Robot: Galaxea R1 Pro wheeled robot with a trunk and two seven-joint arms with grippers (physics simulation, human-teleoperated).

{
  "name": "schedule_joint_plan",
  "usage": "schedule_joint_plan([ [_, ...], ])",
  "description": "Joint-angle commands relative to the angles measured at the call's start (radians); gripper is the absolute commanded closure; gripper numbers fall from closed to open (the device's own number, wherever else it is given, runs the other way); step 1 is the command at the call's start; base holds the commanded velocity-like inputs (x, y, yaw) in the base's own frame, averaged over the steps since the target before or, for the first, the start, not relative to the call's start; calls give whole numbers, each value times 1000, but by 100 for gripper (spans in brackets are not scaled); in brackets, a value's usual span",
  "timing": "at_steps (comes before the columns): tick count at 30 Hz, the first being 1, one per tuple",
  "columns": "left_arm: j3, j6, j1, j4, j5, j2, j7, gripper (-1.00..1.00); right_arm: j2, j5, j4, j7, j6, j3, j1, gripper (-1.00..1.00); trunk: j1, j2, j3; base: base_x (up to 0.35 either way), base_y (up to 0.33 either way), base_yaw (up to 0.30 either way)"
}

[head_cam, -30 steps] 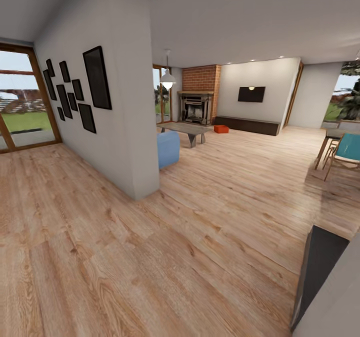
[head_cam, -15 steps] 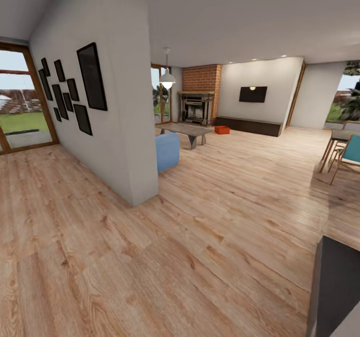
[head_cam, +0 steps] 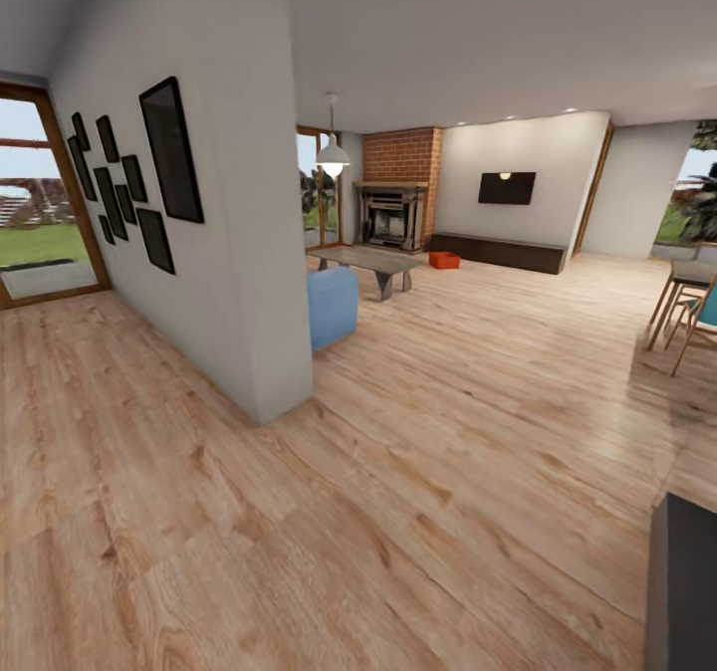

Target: Move the two storage containers from the living room to the garage. In the garage, place one container on the floor and stack the other container on top of it (either order is fine).

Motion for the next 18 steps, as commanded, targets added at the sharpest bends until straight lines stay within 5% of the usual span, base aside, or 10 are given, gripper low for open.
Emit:
schedule_joint_plan([
  [1, 0, -2, 0, -1, 0, 0, 0, -100, 0, -11, 3, 6, -6, 7, -1, -100, 1, 0, -1, 323, 0, 0],
  [18, 0, -2, 1, -1, 0, 0, 0, -100, 1, -9, 3, 6, -5, 7, -1, -100, 1, 0, -1, 322, 0, 0],
])
